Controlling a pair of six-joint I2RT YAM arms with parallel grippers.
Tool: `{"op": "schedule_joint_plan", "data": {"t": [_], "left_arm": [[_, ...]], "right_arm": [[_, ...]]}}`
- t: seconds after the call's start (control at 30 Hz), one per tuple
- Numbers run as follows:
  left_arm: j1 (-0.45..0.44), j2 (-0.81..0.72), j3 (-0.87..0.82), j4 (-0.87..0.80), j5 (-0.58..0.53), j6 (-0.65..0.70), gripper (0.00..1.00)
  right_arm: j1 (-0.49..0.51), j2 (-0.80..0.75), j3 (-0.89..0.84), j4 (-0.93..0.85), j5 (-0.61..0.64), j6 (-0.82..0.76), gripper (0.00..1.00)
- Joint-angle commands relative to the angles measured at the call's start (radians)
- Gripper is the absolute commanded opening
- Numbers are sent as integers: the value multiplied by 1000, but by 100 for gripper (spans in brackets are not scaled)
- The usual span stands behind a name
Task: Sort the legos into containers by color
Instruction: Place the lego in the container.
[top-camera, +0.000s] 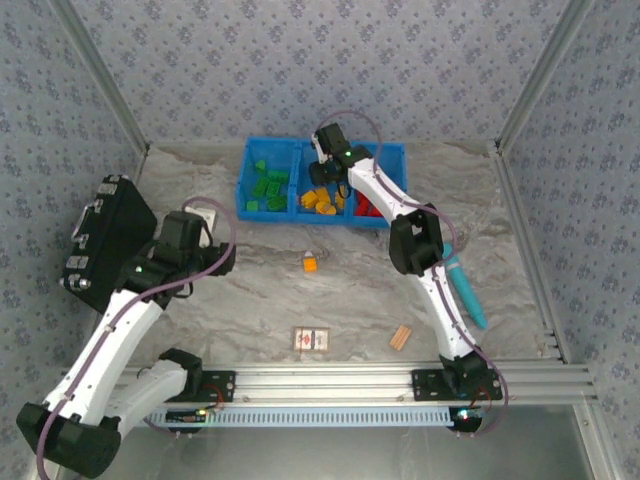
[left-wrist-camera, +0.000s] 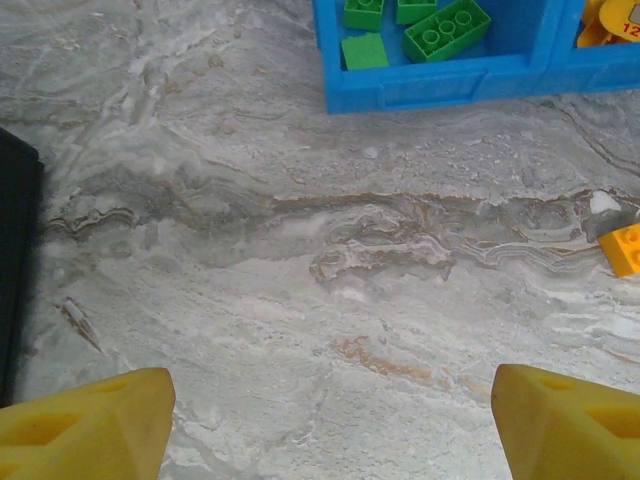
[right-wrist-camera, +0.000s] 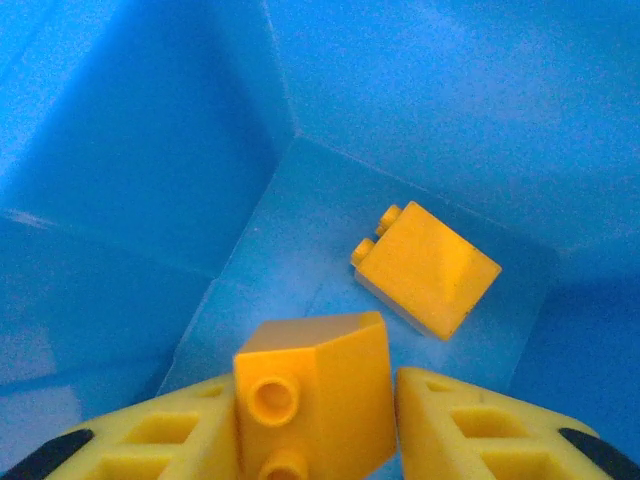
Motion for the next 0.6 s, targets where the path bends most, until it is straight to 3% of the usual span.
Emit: {"op": "schedule_joint_plan", "data": {"t": [0.0, 0.13, 0.33, 0.57], "left_arm": [[6, 12, -7, 27, 47, -2, 83], [6, 16, -21, 38, 59, 13, 83], [6, 50, -19, 57, 95, 16, 83], [-5, 73, -47, 74, 208, -180, 85]], "right_arm": [[2, 13, 11, -33, 10, -29, 46], [2, 22, 12, -43, 21, -48, 53], [5, 15, 6, -46, 37, -63, 53], [10, -57, 9, -27, 24, -80, 55]]}}
